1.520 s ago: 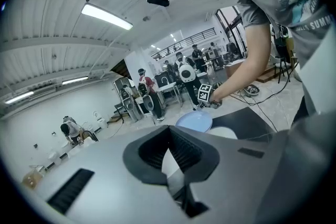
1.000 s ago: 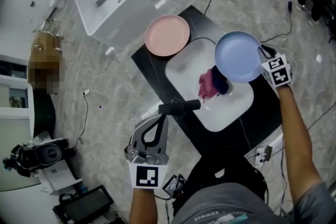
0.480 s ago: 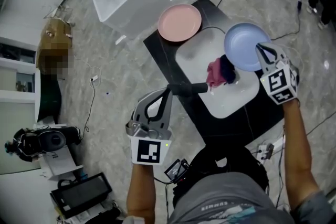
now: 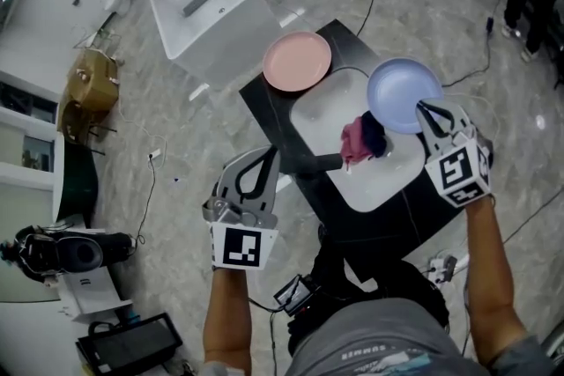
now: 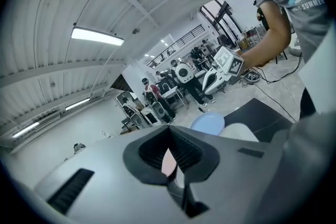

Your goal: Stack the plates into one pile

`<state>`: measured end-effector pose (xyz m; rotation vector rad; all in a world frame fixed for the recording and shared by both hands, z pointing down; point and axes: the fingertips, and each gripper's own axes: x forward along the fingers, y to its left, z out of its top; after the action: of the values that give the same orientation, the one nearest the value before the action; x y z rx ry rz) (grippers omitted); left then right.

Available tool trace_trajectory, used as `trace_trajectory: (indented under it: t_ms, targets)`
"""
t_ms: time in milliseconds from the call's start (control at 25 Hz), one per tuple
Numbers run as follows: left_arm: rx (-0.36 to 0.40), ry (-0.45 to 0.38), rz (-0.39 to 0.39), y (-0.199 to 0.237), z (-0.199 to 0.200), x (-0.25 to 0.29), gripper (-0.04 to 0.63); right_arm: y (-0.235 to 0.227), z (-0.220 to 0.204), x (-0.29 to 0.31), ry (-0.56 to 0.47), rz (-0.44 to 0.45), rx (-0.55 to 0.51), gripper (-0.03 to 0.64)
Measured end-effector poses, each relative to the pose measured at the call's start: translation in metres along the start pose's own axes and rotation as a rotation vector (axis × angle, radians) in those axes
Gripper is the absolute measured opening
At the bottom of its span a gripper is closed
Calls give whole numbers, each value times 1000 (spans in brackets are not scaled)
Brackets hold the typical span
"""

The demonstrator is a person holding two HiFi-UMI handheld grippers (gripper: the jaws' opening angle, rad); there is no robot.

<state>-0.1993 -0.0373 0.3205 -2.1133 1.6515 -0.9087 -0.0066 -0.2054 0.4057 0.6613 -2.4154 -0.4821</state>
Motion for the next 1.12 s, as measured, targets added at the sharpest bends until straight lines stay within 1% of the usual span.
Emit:
trace_trajectory:
  t_ms: [160,280,360,520,640,840,1120]
  targets:
    - [5,-40,-18,20,-14,17,2,-1,1,-8,42,-45,6,34]
    - [-2,-62,-38,40,-36,34,2,0,5,-7,75,-92,11,34]
    - [-17,-67,-54,54,-53,49,2,0,11,-5,84,-120,4,34]
    - [-72,-63,-80,82,-92,82,2,4,22,8,100,-158,2,34]
    - [-103,-46,-94,99,-123,108,2,10,29,23,122,-179,0,34]
    - [-155,-24,-139,121,-175,154,2,23,34,52,167,-197,9,34]
    - [-209,66,-150,139,-258,225,2,40,24,73,252,-209,20,34]
